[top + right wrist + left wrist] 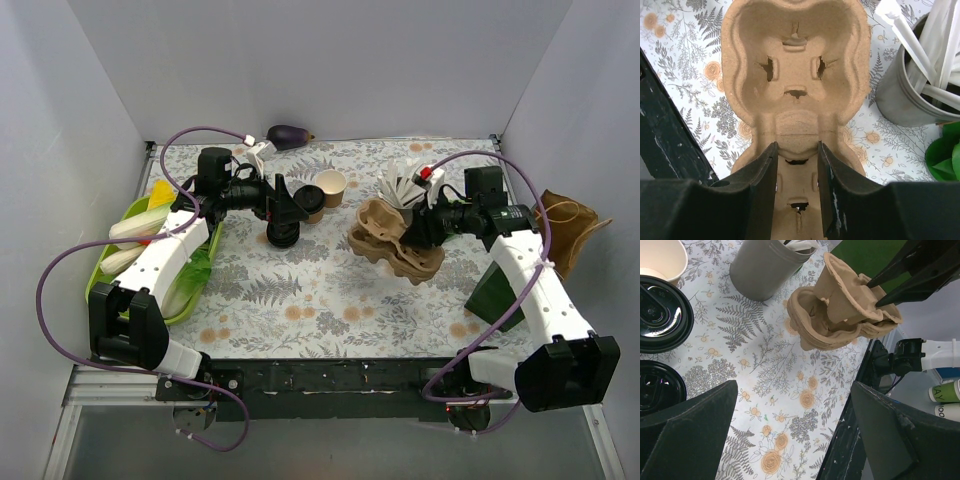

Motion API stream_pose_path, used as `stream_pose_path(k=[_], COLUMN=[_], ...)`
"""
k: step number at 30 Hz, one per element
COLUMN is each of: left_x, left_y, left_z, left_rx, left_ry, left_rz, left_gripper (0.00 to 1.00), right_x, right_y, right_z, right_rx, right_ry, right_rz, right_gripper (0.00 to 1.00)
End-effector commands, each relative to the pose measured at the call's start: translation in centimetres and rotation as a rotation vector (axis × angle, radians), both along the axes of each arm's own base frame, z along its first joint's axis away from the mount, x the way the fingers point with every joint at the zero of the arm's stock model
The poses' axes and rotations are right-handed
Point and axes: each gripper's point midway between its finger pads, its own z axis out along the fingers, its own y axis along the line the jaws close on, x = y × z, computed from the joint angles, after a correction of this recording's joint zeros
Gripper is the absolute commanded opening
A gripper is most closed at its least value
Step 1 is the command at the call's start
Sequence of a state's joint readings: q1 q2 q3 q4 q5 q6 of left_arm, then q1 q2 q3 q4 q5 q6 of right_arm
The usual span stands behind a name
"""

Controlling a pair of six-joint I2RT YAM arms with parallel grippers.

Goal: Pack the takeout coffee

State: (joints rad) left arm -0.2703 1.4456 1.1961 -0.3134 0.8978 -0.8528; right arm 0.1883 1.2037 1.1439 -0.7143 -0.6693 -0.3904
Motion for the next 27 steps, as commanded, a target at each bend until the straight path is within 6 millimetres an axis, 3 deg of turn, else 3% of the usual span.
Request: stream_pose_path(k=[1, 2, 6, 10, 14, 16, 21, 27], left_x=[0.1, 0.1, 0.0, 0.1, 0.1, 0.0, -0.3, -0.2], left_y=[0.1, 0.1, 0.1, -0.1, 0.0, 0.0, 0.0, 0.1], left_z=[1.8, 1.9, 1.8, 1.5, 1.8, 1.8, 1.6, 1.6], left_rx=[-0.013, -0.013, -0.013, -0.023, -0.022, -0.022, -0.026, -0.024], left_ry=[-0.052, -0.054, -0.052, -0.035, -0.045, -0.048, -0.042, -0.045], left_rz=[-0.004, -0.006, -0.005, -0.008, -0.005, -0.005, -0.004, -0.001], left_gripper=[0.98, 0.98, 0.98, 0.98, 0.98, 0.98, 0.98, 0.98], right_x=[-1.5, -1.9, -1.4, -3.7, -4.8, -5.2, -5.4, -5.3], right_y=[-0.1, -0.5, -0.5, -0.5, -3.8, -4.2, -3.3, -3.6], right_z=[0.5, 0.0, 2.5, -0.7, -5.4, -5.9, -5.2, -6.6], right_rx=[0.055, 0.038, 0.085, 0.055, -0.165, -0.201, -0.147, -0.174], right_ry=[-0.001, -0.010, -0.077, -0.015, -0.003, -0.036, -0.020, 0.025], right_rz=[0.036, 0.040, -0.007, 0.085, 0.066, 0.106, 0.129, 0.143], right_gripper=[0.10, 0.10, 0.11, 0.11, 0.11, 0.11, 0.15, 0.31])
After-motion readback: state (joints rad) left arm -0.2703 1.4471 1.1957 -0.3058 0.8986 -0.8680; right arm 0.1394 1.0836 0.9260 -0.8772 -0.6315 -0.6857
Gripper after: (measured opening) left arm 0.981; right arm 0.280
